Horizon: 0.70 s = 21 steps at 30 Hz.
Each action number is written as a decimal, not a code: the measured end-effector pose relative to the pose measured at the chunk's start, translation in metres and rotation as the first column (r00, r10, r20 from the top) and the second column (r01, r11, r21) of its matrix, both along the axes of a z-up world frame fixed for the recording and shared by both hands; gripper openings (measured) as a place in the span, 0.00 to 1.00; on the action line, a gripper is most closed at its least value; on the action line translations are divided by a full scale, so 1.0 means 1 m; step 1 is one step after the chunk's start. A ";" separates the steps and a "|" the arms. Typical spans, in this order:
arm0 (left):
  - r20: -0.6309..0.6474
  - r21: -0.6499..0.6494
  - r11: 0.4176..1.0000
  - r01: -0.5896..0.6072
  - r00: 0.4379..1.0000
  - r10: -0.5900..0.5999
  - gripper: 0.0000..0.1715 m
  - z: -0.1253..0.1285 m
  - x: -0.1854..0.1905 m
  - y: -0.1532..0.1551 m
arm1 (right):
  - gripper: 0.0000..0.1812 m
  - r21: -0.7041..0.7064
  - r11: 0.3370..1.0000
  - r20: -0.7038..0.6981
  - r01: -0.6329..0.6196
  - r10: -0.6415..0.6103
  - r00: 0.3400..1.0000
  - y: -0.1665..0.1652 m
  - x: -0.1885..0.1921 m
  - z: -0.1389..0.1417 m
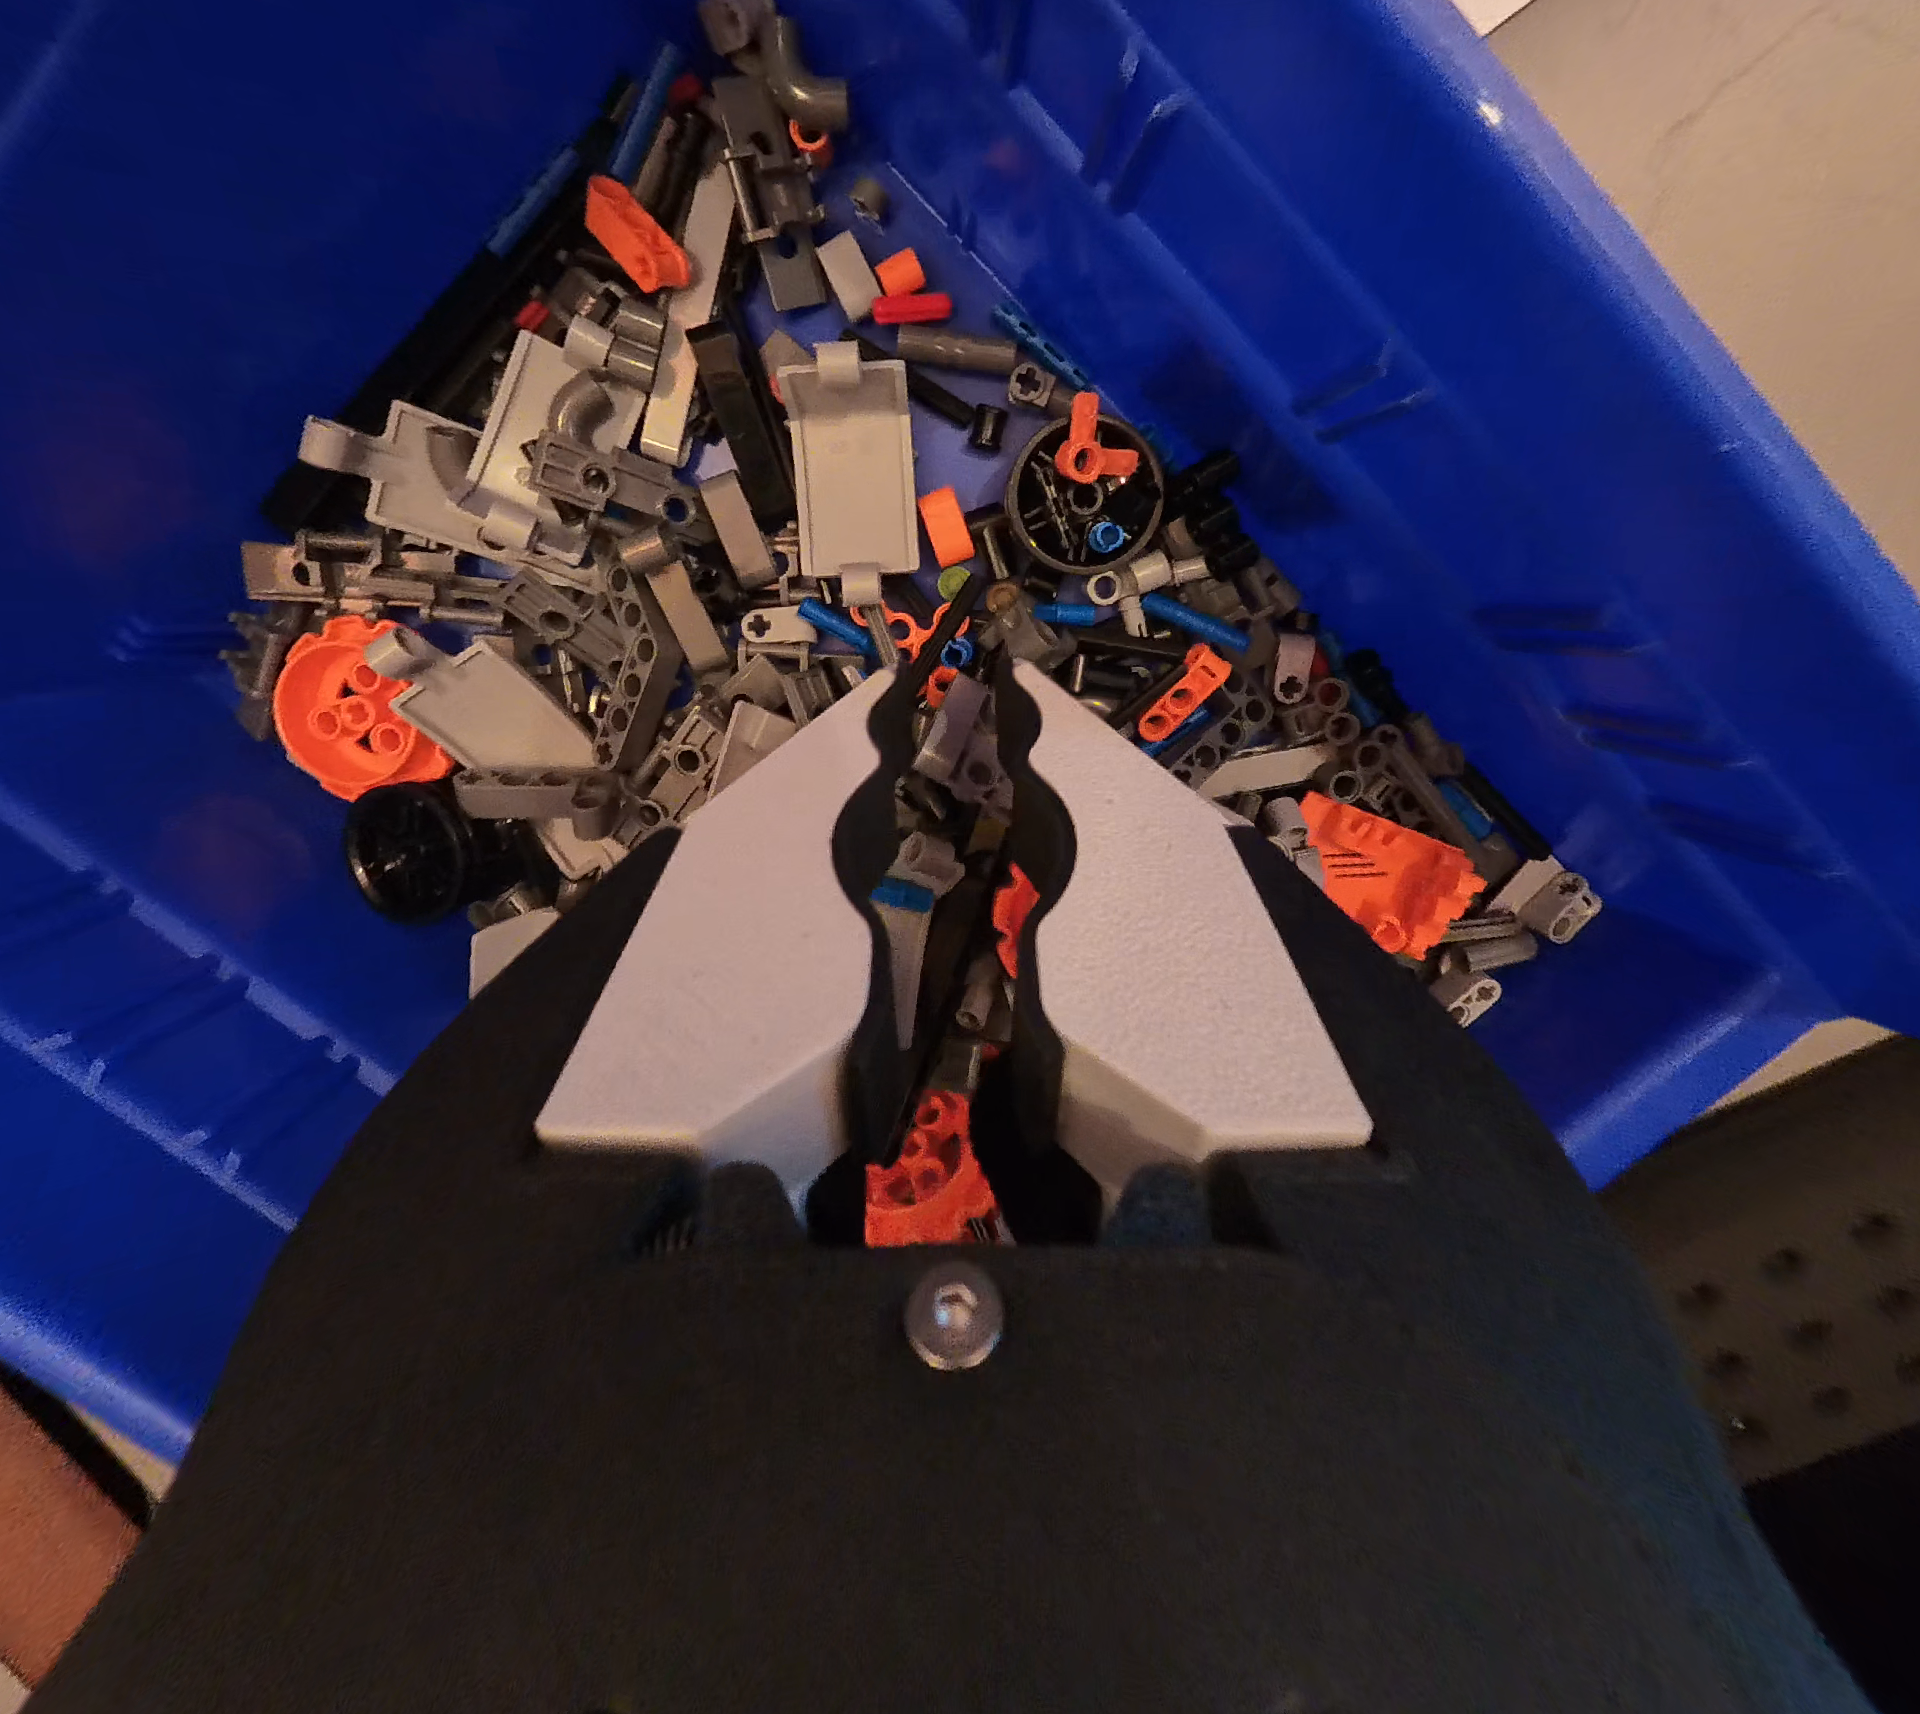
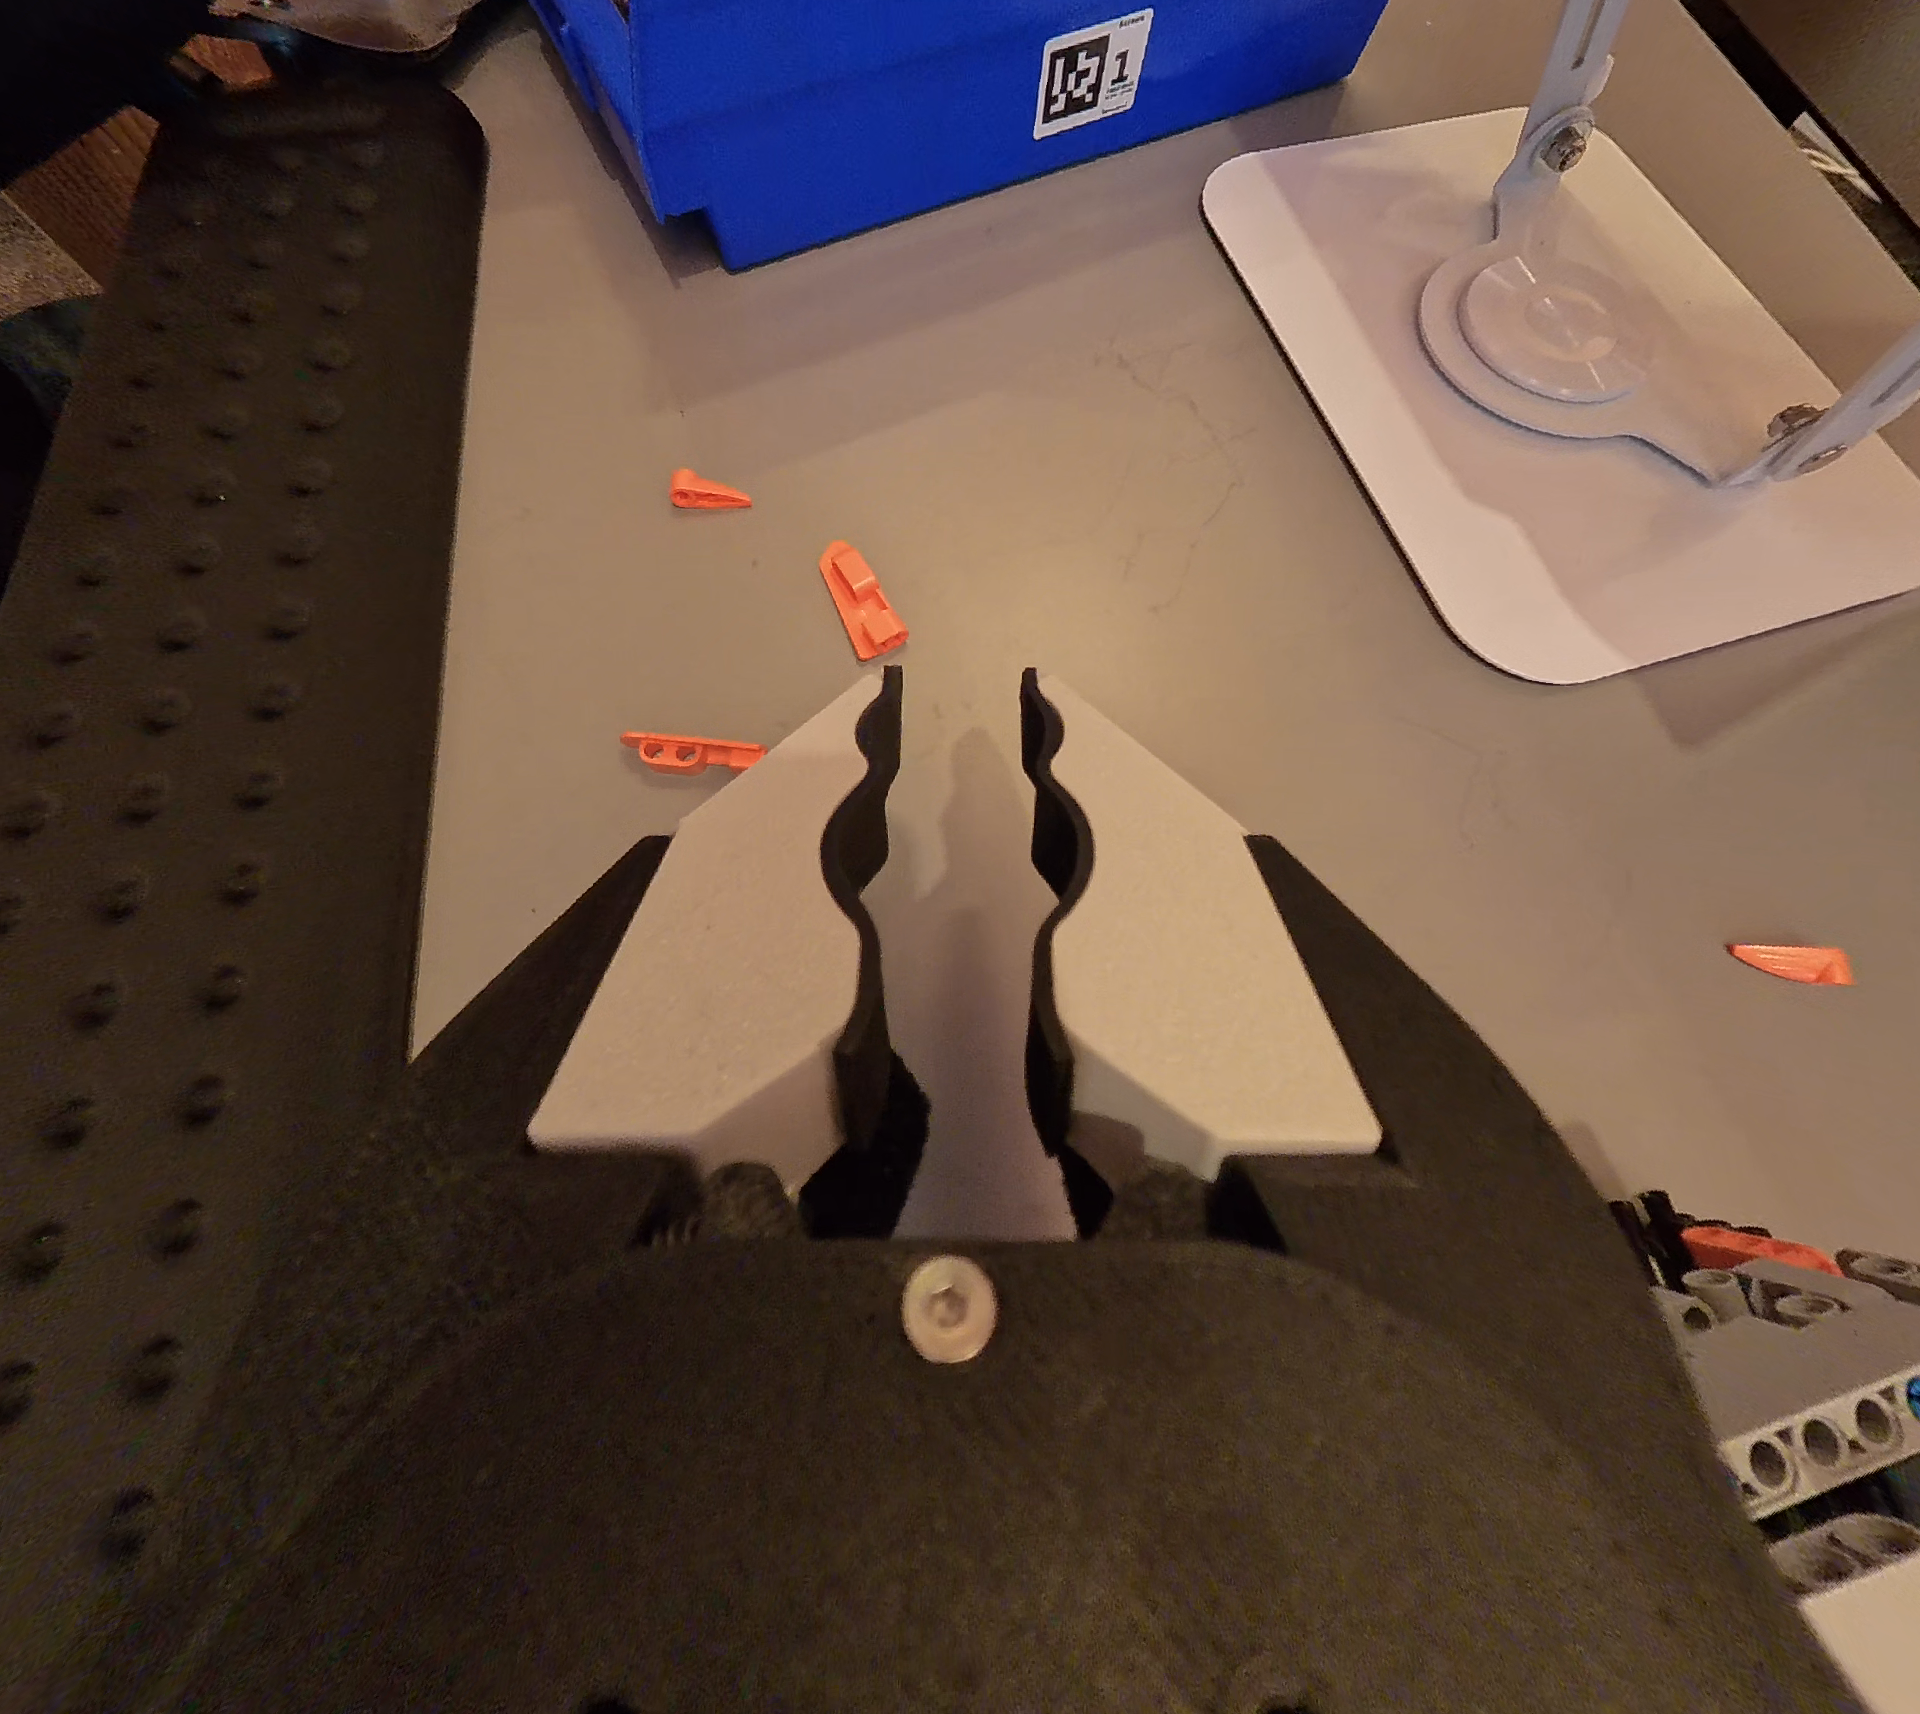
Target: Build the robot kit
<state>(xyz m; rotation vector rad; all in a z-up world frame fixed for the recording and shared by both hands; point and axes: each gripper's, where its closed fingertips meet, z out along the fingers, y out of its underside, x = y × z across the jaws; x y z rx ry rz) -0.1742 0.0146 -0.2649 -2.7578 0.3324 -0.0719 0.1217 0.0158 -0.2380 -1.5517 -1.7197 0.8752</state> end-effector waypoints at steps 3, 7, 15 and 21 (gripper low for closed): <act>-0.001 -0.008 1.000 -0.001 1.000 0.001 0.07 -0.003 -0.001 0.001 | 0.11 -0.002 1.000 -0.002 0.000 0.000 1.000 0.000 0.000 0.000; -0.002 -0.029 1.000 0.005 1.000 -0.005 0.05 -0.010 0.000 0.002 | 0.11 -0.003 1.000 -0.003 -0.001 0.001 1.000 0.000 0.000 0.001; 0.022 -0.004 1.000 -0.002 1.000 0.002 0.02 -0.010 -0.001 0.004 | 0.11 -0.006 1.000 -0.009 -0.003 0.003 1.000 -0.001 0.001 0.003; 0.177 0.124 0.992 -0.023 0.984 0.000 0.02 0.020 0.007 0.012 | 0.11 -0.010 1.000 -0.015 -0.006 0.006 1.000 -0.002 0.001 0.004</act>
